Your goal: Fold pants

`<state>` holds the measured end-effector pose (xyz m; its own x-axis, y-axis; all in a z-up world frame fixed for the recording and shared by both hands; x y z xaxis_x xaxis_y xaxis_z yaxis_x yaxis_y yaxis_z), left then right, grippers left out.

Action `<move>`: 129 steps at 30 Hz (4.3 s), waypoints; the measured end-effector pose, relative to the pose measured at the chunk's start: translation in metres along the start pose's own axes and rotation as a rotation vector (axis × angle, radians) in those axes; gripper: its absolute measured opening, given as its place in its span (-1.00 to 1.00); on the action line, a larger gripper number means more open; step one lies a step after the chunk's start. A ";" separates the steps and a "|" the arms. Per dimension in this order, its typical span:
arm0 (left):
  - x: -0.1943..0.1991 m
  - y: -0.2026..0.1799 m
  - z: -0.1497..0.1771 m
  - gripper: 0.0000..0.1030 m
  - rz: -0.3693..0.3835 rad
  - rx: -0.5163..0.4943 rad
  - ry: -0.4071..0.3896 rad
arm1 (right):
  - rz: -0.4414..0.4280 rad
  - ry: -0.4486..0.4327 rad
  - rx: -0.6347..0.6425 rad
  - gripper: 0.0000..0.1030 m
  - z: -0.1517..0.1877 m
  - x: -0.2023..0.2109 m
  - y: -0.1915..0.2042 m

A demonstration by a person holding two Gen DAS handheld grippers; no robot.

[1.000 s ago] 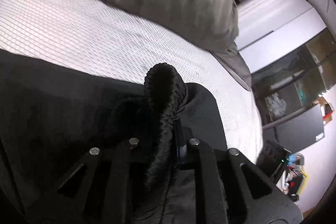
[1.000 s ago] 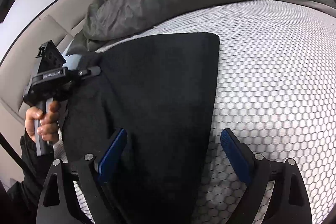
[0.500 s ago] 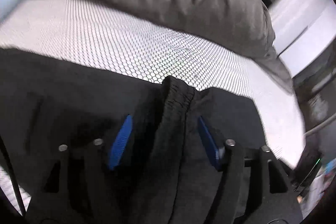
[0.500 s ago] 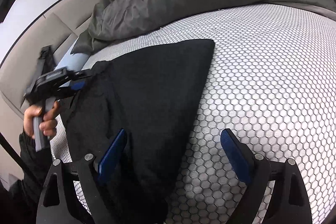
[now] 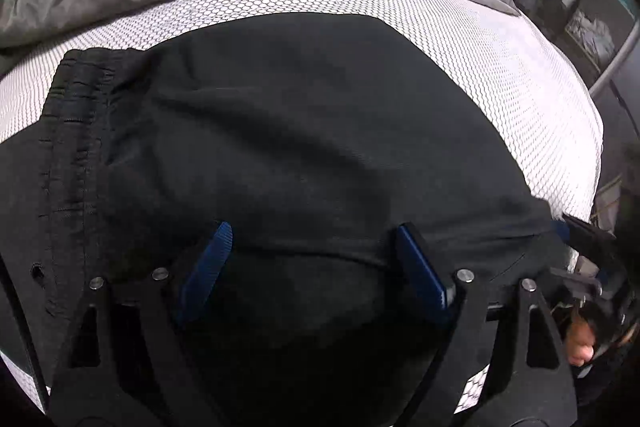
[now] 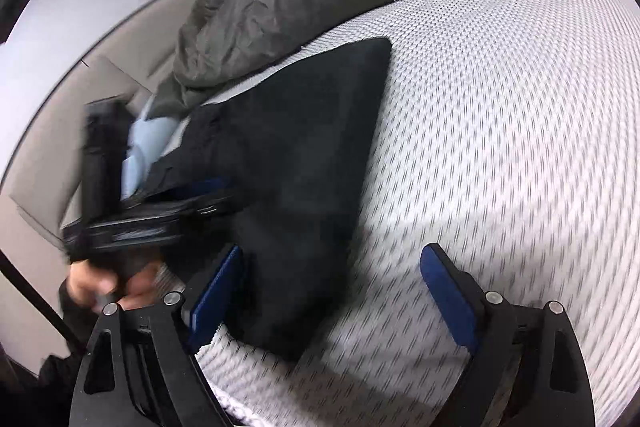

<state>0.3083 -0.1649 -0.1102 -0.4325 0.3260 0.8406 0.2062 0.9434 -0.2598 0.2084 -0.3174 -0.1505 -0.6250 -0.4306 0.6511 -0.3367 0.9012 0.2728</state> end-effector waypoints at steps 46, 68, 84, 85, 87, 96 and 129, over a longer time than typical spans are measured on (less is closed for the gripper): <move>-0.014 -0.079 -0.018 0.60 0.162 0.089 0.043 | -0.090 -0.073 -0.257 -0.95 0.034 0.029 0.009; 0.118 0.014 0.034 0.90 0.138 0.065 -0.279 | 0.198 -0.160 0.179 -0.04 -0.006 0.036 0.074; 0.078 0.085 0.069 0.59 -0.031 -0.040 -0.184 | 0.346 0.006 0.323 -0.66 0.018 -0.016 0.051; 0.079 0.085 0.068 0.59 -0.035 -0.038 -0.183 | 0.326 0.001 0.297 -0.66 0.019 -0.012 0.044; 0.079 0.081 0.059 0.59 -0.046 -0.027 -0.186 | 0.290 -0.010 0.265 -0.66 0.017 -0.010 0.037; 0.089 0.064 0.035 0.59 0.078 0.078 -0.237 | 0.188 -0.105 0.271 -0.36 0.013 0.018 0.057; -0.014 -0.076 -0.022 0.60 0.107 0.048 0.034 | -0.089 -0.088 -0.147 -0.95 0.068 0.053 -0.017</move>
<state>0.3176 -0.2424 -0.0917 -0.3800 0.4239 0.8222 0.2071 0.9052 -0.3710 0.1334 -0.3593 -0.1690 -0.6589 -0.5056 0.5570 -0.2908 0.8541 0.4313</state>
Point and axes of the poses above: each gripper's, at about its wrist camera, not at the fingertips, and x roughly against the way its jaws point, y to its left, z to its underside, the point moved 4 cm from there along -x, roughly the way its jaws point, and after that the axes turned 15 degrees about x, right-handed, at the moved point
